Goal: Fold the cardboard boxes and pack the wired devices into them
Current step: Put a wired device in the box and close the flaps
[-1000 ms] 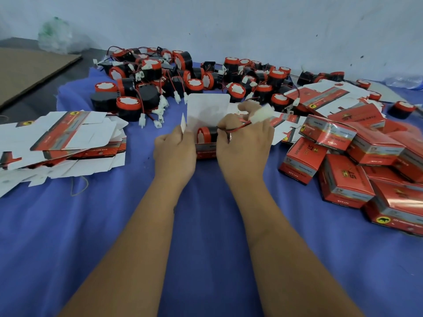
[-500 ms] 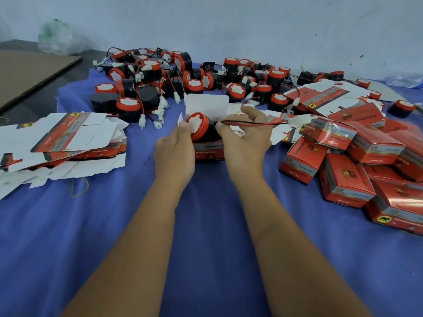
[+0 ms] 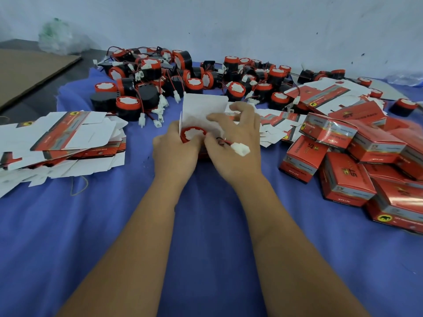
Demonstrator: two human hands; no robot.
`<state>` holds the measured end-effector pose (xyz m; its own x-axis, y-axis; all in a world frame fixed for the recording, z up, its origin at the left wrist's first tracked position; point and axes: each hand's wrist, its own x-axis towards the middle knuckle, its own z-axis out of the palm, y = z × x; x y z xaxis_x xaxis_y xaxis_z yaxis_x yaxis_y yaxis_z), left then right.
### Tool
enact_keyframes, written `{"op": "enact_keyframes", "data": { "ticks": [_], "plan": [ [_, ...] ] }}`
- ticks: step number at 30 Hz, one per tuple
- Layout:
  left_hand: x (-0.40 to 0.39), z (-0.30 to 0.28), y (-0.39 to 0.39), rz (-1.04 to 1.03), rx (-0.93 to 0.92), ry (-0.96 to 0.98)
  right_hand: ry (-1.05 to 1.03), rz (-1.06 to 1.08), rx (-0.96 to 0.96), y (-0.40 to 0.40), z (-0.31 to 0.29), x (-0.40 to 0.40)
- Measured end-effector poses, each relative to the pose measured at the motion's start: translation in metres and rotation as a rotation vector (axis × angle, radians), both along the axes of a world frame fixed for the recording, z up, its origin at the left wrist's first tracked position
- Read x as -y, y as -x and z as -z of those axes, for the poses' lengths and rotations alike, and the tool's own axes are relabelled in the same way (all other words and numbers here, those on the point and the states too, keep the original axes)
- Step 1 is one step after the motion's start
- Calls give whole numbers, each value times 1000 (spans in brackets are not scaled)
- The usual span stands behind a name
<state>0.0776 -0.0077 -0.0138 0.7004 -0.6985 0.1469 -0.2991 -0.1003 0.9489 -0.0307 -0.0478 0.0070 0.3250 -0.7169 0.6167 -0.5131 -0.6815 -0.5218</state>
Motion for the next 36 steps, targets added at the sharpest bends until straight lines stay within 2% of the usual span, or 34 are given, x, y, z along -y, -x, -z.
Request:
{"op": "enact_keyframes", "data": {
  "ticks": [2,3,6,10,12,17,22,23,26,29,32,36],
  "plan": [
    [1,1,0,-58,25,-5,87,41,102,1,-5,-2],
    [1,2,0,-84,48,-21,41,32,148,2,-7,-1],
    [1,3,0,-107,90,-62,-245,-153,315,2,-15,-1],
    [1,2,-1,-94,94,-68,-505,-388,507,4,-22,-4],
    [0,2,-1,-33,89,-55,-605,-364,498,1,-20,-5],
    [-3,-2,5,104,64,-35,-355,-85,387,3,-13,2],
    [-4,-2,6,92,71,-39,-283,-21,400,5,-6,13],
    [-3,-2,6,85,71,-36,-242,4,357,5,-4,14],
    [-2,0,6,73,80,-33,-105,52,66,9,2,19],
    [-1,2,5,22,101,-42,70,53,-49,11,5,20],
    [-1,4,4,-28,120,-40,145,72,-17,10,6,22],
    [-1,3,4,-40,109,-49,61,-40,86,9,4,23]
  ]
}}
